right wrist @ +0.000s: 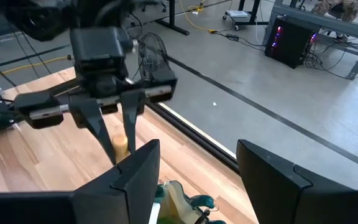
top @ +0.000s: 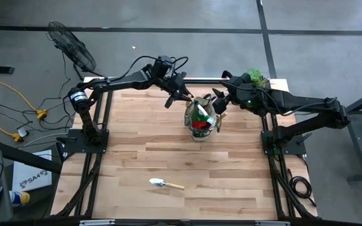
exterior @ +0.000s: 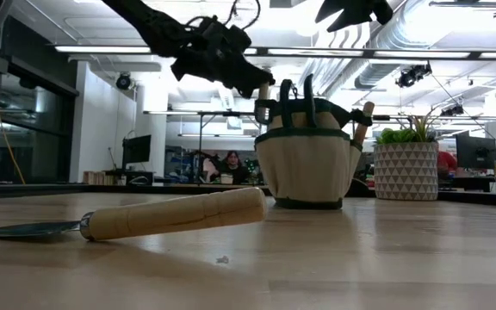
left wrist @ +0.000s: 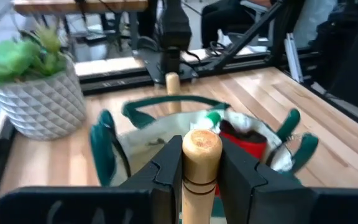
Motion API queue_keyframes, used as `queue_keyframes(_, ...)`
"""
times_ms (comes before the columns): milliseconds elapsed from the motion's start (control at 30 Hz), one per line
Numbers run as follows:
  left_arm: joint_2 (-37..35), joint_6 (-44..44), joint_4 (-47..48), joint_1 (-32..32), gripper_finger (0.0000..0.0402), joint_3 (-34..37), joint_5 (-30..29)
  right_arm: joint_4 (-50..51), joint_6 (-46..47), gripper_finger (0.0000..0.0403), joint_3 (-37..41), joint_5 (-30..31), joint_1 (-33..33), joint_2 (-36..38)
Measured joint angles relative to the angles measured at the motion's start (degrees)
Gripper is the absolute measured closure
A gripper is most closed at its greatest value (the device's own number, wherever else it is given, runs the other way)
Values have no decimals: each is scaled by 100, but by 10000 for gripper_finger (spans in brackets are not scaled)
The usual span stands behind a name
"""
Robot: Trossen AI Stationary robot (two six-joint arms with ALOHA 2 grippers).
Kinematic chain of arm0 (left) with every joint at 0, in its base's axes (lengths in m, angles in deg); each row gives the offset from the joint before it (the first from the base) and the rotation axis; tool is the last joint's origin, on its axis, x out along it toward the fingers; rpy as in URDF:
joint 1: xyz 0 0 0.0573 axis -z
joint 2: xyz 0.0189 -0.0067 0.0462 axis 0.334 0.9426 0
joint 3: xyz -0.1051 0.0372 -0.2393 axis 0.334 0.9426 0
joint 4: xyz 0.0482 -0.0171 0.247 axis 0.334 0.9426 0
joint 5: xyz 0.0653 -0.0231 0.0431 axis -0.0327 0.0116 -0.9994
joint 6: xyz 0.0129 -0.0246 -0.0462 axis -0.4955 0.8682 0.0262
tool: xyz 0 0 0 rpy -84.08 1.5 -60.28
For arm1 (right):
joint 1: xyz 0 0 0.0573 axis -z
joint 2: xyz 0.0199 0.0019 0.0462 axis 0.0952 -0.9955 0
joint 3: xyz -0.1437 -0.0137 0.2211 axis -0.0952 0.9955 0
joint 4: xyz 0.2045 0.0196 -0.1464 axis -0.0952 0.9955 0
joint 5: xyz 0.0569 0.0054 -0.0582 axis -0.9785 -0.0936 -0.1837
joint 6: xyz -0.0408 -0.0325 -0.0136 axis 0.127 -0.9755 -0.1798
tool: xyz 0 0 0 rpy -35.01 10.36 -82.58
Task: Pick & Place Garden tools in Gardening bag
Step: Put the left brown trowel into the gardening bag
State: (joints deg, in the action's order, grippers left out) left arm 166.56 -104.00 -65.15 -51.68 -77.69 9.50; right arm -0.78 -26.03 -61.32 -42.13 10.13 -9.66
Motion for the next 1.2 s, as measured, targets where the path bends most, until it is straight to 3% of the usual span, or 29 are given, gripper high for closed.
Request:
queue_keyframes(467, 347, 2, -154, -9, 335, 2, 143, -1, 0, 198, 0, -1, 0, 0)
queue_keyframes(900, 377, -91, 53, -26, 331, 2, -563, 0, 0, 198, 0, -1, 0, -1)
queue_keyframes(1200, 377, 161, 140, -234, 328, 0, -718, 3, 0, 198, 0, -3, 0, 0)
